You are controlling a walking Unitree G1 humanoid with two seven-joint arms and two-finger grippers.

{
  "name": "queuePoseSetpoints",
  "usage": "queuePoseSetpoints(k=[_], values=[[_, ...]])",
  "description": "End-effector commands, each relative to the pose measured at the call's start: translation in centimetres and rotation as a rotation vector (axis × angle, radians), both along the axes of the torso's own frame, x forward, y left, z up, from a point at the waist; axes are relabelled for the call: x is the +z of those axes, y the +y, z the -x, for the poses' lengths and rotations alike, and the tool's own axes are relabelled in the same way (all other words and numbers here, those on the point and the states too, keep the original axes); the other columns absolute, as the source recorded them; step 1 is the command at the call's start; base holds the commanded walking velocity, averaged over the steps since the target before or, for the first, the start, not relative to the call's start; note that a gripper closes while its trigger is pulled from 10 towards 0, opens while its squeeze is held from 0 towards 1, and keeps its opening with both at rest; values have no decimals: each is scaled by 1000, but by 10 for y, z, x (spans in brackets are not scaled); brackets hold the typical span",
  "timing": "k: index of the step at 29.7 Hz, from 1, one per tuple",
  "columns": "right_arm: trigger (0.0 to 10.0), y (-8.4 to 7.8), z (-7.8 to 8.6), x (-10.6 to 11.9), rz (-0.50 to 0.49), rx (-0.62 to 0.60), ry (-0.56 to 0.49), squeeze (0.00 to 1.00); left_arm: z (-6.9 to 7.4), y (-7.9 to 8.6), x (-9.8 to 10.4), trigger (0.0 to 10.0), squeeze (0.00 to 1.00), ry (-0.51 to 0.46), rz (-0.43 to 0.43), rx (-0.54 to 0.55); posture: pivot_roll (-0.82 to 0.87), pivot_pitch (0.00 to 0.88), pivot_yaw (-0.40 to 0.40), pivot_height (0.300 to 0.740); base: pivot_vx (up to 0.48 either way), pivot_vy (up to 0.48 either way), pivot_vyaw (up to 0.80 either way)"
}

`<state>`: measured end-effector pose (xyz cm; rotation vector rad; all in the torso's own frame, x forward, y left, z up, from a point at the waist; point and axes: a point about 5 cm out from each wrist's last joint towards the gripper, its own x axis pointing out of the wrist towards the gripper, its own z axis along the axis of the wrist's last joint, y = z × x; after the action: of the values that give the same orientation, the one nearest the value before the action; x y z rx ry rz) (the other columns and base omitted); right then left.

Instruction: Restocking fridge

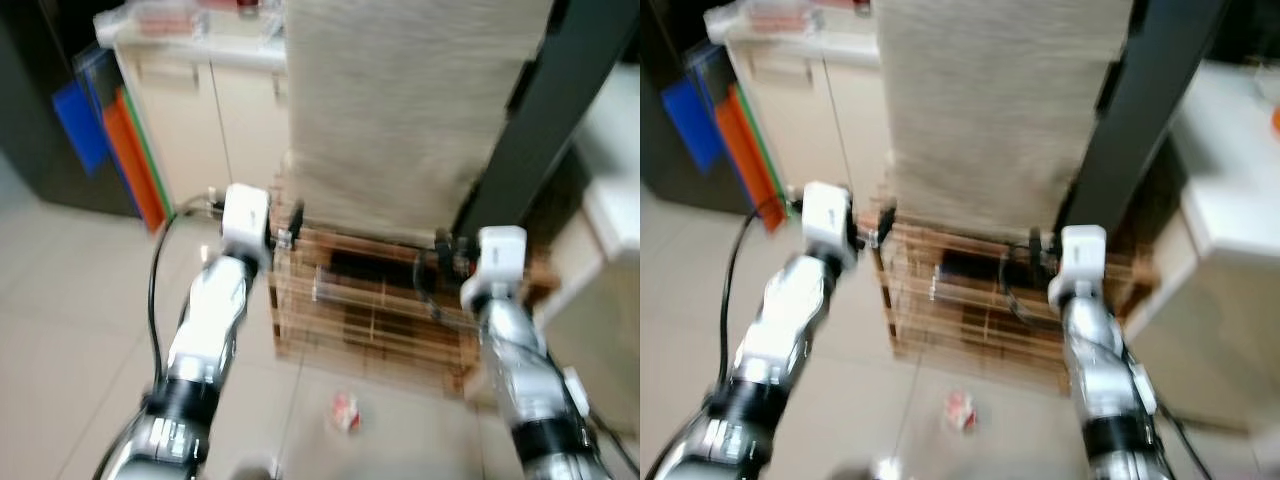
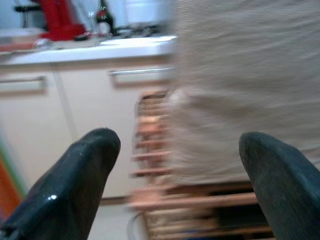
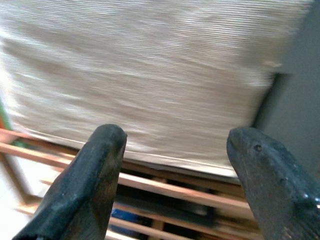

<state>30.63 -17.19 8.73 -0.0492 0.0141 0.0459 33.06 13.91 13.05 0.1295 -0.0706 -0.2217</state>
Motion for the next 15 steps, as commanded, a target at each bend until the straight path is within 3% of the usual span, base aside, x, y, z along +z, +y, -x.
queuePoseSetpoints(k=[1, 5, 15], values=[[10000, -6, 0, 1, 4, -8, -2, 0, -1, -6, 4, 10000, 0, -14, 9, -15, 135, 31, -19, 740, 0, 480, -763], [10000, -6, 1, 1, 17, -11, 1, 0, -2, -6, 3, 10000, 0, -11, 4, -11, 133, 29, -19, 740, 0, 480, -755], [10000, -1, 3, 0, 23, 11, -10, 0, -4, -4, 3, 10000, 0, -9, -5, 13, 130, 26, -18, 740, 0, 480, 0]])
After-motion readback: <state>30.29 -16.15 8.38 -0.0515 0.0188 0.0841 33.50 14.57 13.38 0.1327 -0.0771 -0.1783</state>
